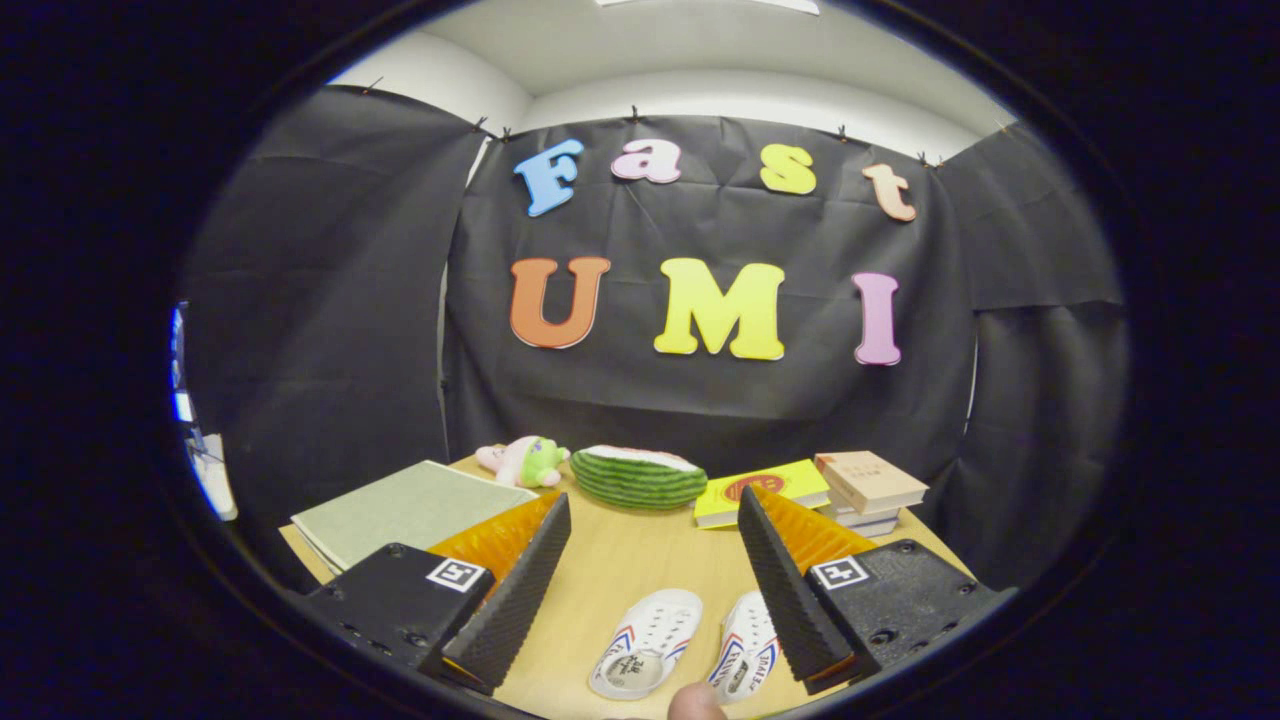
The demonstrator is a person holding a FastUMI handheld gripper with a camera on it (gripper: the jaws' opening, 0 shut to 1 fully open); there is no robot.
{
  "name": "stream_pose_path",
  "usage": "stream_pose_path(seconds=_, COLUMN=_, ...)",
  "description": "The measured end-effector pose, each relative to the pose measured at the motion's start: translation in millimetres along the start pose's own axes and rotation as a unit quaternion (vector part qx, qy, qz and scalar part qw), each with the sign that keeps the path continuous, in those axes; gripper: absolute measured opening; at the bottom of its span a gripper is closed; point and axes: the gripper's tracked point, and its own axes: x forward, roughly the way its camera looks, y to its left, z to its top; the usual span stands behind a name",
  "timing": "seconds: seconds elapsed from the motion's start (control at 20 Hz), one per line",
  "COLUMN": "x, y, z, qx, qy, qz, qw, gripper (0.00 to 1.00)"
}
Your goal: Open the storage box then place both shoes into the box .Put the left shoe in first, then the right shoe, with the right side of both shoes facing outward in a uniform manner.
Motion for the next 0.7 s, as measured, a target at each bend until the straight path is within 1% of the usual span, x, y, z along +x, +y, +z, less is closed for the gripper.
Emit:
stream_pose_path(seconds=0.25, x=-1, y=9, z=-33, qx=0.045, qy=0.061, qz=0.069, qw=0.995, gripper=1.0)
stream_pose_path(seconds=0.45, x=-4, y=19, z=-61, qx=0.1, qy=0.117, qz=0.121, qw=0.981, gripper=1.0)
stream_pose_path(seconds=0.55, x=-5, y=29, z=-74, qx=0.13, qy=0.147, qz=0.157, qw=0.968, gripper=1.0)
stream_pose_path(seconds=0.7, x=-7, y=55, z=-91, qx=0.19, qy=0.195, qz=0.221, qw=0.937, gripper=1.0)
